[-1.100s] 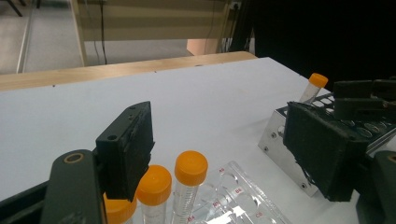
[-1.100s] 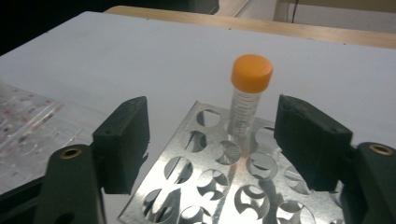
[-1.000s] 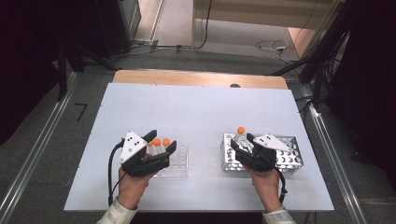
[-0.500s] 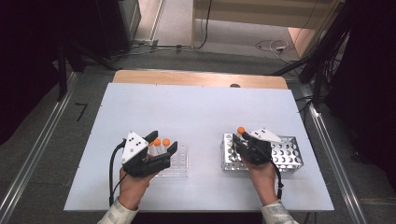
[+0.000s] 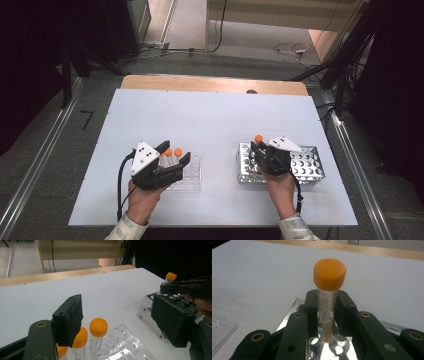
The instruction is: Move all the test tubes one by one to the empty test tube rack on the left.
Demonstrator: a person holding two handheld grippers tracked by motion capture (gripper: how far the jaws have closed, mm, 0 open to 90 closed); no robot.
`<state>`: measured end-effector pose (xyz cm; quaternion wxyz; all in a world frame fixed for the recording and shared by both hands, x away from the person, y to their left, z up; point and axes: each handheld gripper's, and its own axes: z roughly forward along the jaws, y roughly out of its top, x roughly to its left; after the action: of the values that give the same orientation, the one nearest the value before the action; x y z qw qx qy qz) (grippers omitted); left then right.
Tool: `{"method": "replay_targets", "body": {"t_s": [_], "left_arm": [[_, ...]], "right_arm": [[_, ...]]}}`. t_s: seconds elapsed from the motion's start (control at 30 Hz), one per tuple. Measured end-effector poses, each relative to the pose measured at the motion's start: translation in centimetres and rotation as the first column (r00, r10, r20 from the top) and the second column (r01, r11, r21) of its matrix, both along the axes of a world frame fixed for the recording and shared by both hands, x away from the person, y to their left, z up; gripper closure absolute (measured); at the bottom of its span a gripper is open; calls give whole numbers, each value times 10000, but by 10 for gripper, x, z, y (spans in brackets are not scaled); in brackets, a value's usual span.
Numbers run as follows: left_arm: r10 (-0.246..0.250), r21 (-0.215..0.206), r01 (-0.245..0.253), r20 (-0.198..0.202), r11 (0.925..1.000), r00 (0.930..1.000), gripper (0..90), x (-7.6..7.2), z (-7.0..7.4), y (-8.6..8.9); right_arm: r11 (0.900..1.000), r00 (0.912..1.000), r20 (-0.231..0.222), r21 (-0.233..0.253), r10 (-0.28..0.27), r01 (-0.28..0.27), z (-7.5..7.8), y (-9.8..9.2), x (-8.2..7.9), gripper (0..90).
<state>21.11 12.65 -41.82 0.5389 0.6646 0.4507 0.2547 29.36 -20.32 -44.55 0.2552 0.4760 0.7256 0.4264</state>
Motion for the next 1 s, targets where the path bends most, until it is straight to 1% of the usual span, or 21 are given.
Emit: {"method": "replay_targets", "body": {"t_s": [0.1,0.23,0.37,0.53,0.63,0.8,0.93,1.0], "left_arm": [[-15,4,15,6,10000,10000,253,0,0,0],[-16,-49,16,30,10000,10000,253,-1,0,-1],[-13,-52,13,23,10000,10000,253,-1,0,-1],[-27,-54,27,17,10000,10000,253,-1,0,-1],[-49,0,49,34,10000,10000,253,-2,1,0],[-61,-72,62,83,10000,9999,259,-3,3,1],[-105,-87,106,85,9999,9999,259,-4,3,0],[-137,-79,138,124,9999,9998,260,-5,4,-1]], "right_arm": [[9999,9997,231,129,-24,21,8,-2,-4,716],[9999,9982,602,150,-17,8,19,-3,-10,716],[9995,9964,852,302,0,-26,29,-7,-15,716],[9990,9948,1021,442,15,-61,38,-9,-20,718],[9987,9944,1044,455,194,-242,41,-9,-24,718],[9958,9927,1021,574,646,-707,44,-5,-31,718],[9922,9894,998,564,1052,-1112,45,3,-38,718],[9904,9870,1018,472,1245,-1298,44,8,-41,718]]}}
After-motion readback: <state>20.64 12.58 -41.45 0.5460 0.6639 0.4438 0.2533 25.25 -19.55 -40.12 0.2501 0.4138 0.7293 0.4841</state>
